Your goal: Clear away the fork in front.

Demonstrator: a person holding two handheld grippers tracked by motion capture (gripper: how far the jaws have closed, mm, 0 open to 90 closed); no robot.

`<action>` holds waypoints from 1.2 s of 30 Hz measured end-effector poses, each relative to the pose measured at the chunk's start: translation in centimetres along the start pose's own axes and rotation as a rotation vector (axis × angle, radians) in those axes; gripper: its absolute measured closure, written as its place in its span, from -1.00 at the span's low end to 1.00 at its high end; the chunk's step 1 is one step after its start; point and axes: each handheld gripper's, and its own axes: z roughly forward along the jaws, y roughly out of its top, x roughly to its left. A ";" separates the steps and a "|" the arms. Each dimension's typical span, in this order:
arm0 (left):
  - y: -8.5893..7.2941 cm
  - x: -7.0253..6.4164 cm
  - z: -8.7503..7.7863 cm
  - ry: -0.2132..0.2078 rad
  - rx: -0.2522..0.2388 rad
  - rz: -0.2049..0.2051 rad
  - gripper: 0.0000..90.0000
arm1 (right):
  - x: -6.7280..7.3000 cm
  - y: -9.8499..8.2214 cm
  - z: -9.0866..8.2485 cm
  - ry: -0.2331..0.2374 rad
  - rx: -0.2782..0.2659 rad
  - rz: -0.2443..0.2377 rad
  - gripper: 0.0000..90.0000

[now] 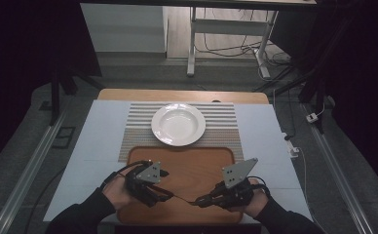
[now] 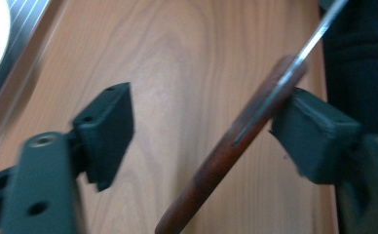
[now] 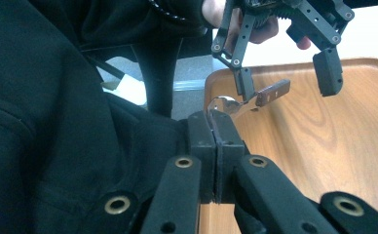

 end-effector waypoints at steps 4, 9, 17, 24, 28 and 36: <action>0.1 -0.4 0.0 -0.037 -0.001 0.074 -0.16 | 0.1 0.0 0.0 0.016 0.008 -0.005 0.99; 0.0 -0.9 0.2 -0.103 -0.002 0.155 0.24 | 0.2 0.0 0.3 0.042 0.031 -0.018 0.99; 0.0 -1.3 0.3 -0.156 -0.007 0.241 0.65 | 0.1 -0.1 0.3 0.072 0.030 -0.005 0.99; -0.2 -1.4 0.5 -0.180 0.037 0.227 0.78 | -0.8 -0.7 0.1 -0.063 0.039 0.035 0.68; -0.2 -1.0 0.5 -0.170 0.041 0.163 0.78 | -1.0 -0.9 0.1 -0.155 0.033 0.063 0.46; -0.6 -0.9 0.1 -0.147 0.076 0.037 0.78 | -0.7 -1.1 -0.7 -0.354 0.005 0.069 -0.11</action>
